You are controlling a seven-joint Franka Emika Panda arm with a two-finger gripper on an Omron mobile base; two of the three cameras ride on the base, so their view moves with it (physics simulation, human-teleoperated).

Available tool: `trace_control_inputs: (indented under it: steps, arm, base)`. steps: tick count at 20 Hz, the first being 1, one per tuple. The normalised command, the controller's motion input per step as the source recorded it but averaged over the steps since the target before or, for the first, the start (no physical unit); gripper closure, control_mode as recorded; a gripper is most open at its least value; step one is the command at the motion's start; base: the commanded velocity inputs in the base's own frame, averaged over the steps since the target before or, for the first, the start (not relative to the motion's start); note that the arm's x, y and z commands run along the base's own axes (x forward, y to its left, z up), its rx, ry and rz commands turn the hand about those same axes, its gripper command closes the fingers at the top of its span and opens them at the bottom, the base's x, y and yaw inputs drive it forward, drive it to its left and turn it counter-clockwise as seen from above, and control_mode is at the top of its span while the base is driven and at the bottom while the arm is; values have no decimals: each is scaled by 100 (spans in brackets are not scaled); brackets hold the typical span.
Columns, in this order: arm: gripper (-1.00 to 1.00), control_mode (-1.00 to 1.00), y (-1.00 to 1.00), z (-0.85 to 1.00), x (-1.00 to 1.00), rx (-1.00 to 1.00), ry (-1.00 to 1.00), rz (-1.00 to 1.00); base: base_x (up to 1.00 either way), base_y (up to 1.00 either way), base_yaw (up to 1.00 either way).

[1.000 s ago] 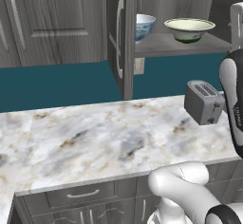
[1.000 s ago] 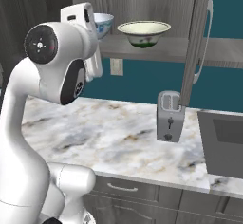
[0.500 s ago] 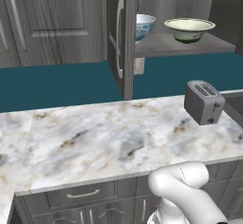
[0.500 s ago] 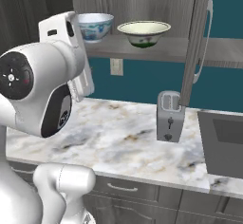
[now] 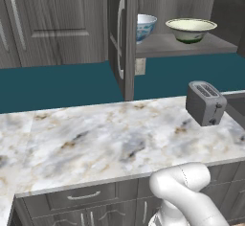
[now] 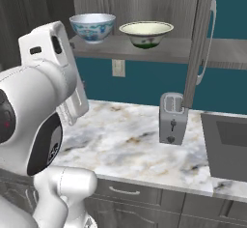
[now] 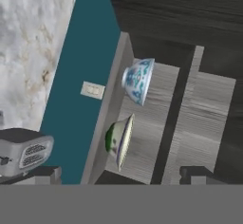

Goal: Open the cabinet. Pick the bowls from the counter and place them in the cabinet. Then close the cabinet.

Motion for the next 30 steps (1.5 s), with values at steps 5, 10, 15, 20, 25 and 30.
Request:
trace_control_inputs:
  steps: [5, 10, 15, 20, 25, 30]
  arm:
    - [-100, -100, 0, 0, -51, 0, -8, 5]
    - [-100, -100, -5, 0, -41, 0, -5, 4]
    - [-100, -100, -30, 0, -10, 2, -2, 0]
    - [-100, -100, -32, 0, 0, 6, -5, 0]
    - [-100, -100, -41, 0, -6, 7, -7, 0]
    - [-100, -100, -44, 0, -7, 8, -7, 0]
  base:
    - [0, 0, 0]
    - [0, 0, 0]
    - [0, 0, 0]
    - [0, 0, 0]
    - [0, 0, 0]
    - [0, 0, 0]
